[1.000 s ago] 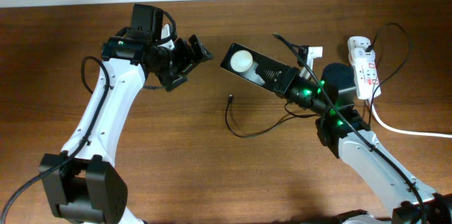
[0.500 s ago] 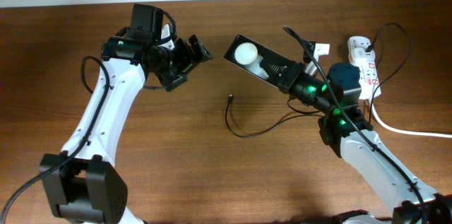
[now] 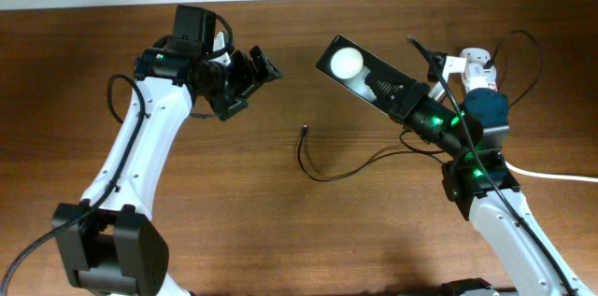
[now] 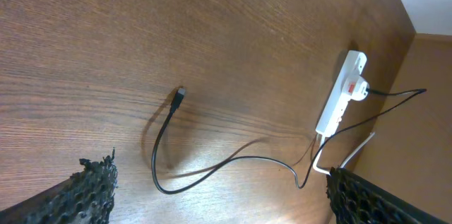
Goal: Plug charger to phone and switch on socket
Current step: 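Hold the phone with the right gripper near the power strip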
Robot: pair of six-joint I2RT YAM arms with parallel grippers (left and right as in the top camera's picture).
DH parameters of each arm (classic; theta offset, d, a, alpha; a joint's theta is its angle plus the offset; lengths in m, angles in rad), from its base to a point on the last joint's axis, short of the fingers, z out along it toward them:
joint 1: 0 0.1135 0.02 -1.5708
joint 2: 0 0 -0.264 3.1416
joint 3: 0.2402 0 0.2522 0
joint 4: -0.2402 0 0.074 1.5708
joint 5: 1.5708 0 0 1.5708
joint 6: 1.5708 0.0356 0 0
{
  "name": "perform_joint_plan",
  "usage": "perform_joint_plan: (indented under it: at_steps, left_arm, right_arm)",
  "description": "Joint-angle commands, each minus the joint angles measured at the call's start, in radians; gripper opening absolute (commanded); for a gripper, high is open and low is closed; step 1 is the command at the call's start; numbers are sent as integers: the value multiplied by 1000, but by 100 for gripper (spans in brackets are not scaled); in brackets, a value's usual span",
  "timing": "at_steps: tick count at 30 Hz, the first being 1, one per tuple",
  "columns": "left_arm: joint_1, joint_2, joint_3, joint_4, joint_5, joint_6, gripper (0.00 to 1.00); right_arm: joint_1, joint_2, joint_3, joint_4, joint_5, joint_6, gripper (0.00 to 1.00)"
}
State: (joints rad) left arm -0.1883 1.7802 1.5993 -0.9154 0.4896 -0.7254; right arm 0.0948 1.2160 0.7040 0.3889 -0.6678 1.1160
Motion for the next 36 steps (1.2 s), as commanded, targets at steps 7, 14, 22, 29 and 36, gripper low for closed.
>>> perform_joint_plan:
  at_steps: [7, 14, 22, 29, 36]
  left_arm:
    - [2, -25, 10, 2, -7, 17, 99]
    - [2, -25, 10, 2, -7, 17, 99]
    - [2, -25, 10, 2, -7, 17, 99]
    - [2, -25, 10, 2, -7, 17, 99]
    - [2, -25, 10, 2, -7, 16, 99]
  right_arm:
    - [-5, -30, 18, 19, 19, -25, 4]
    - [-5, -30, 18, 19, 36, -7, 4]
    - [-5, -30, 18, 19, 45, -7, 4]
    - [-5, -30, 18, 14, 43, -8, 4]
    - [-5, -30, 18, 14, 22, 0, 4]
